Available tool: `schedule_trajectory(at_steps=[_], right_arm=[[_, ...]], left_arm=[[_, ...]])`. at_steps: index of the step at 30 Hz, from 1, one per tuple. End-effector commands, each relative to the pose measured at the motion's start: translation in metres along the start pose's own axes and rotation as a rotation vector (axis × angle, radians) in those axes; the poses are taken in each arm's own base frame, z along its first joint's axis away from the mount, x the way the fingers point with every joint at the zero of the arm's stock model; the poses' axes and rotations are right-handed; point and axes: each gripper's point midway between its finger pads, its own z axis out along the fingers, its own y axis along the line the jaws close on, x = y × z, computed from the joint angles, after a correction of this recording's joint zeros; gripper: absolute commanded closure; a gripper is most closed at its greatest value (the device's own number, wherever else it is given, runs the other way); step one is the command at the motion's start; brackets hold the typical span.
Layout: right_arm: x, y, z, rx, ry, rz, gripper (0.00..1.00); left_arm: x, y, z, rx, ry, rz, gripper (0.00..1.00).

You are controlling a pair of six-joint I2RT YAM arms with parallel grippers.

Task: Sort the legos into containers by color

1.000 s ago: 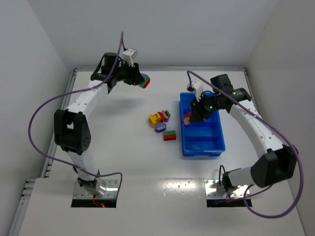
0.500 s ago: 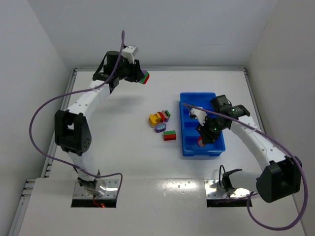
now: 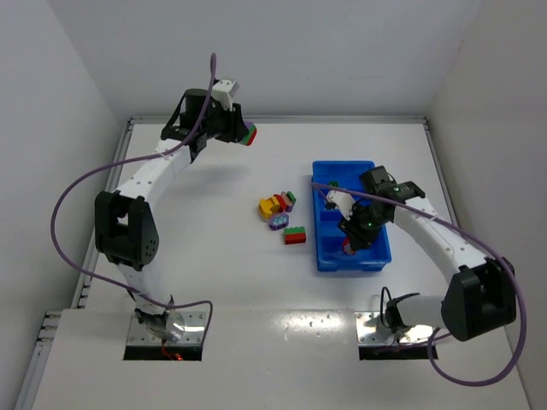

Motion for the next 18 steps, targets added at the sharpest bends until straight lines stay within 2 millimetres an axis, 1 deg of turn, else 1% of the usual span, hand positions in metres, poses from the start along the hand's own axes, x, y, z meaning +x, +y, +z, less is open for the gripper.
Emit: schedule_trajectory(at_steps=[1,2,4,5,7,8,9,10,11,12,13,14,16,17,18], right_arm=[[-0.003,-0.005,0.005,0.000,0.000,-0.044,0.71],[-0.004,-0.004,0.006,-0.004,0.000,-0.071,0.67],[-0.003,-0.002,0.004,0.003,-0.007,-0.084,0.59],[-0.004,-0.003,0.002,0.009,-0.014,-0.102,0.57],[-0.005,-0.003,0.000,0.017,-0.022,-0.116,0.52],[-0.009,-0.003,-0.002,0.014,-0.037,-0.119,0.50],[-0.017,-0.004,-0.007,0.016,-0.057,-0.125,0.48],[-0.025,-0.002,-0.010,0.002,-0.089,-0.131,0.45],[-0.034,-0.003,-0.014,-0.007,-0.107,-0.134,0.44],[-0.045,0.001,-0.016,-0.040,-0.150,-0.128,0.44],[-0.057,0.001,-0.019,-0.051,-0.188,-0.125,0.44],[-0.080,0.004,-0.026,-0.092,-0.266,-0.119,0.44],[-0.107,0.004,-0.033,-0.125,-0.360,-0.119,0.44],[-0.131,-0.004,-0.040,-0.106,-0.441,-0.144,0.44],[-0.148,0.002,-0.043,-0.152,-0.495,-0.136,0.45]], left_arm=[[-0.018,-0.005,-0.005,0.000,-0.054,0.022,1.00],[-0.018,-0.005,-0.005,0.000,-0.054,0.022,1.00],[-0.011,0.007,-0.006,-0.020,-0.041,-0.011,1.00],[-0.013,0.004,-0.006,-0.010,-0.049,-0.031,1.00],[-0.014,0.017,-0.009,-0.010,-0.058,-0.081,1.00],[-0.010,0.022,-0.009,-0.018,-0.052,-0.100,1.00],[-0.015,0.020,-0.010,0.007,-0.067,-0.108,1.00],[-0.013,0.029,-0.013,0.007,-0.070,-0.130,1.00],[-0.009,0.033,-0.014,0.007,-0.064,-0.165,1.00],[-0.013,0.030,-0.016,0.042,-0.073,-0.174,1.00],[-0.010,0.029,-0.019,0.070,-0.073,-0.190,1.00],[-0.014,0.028,-0.025,0.138,-0.090,-0.222,1.00],[-0.012,0.028,-0.030,0.198,-0.090,-0.265,1.00],[-0.011,0.033,-0.031,0.214,-0.088,-0.296,1.00],[-0.013,0.028,-0.033,0.246,-0.090,-0.288,1.00]])
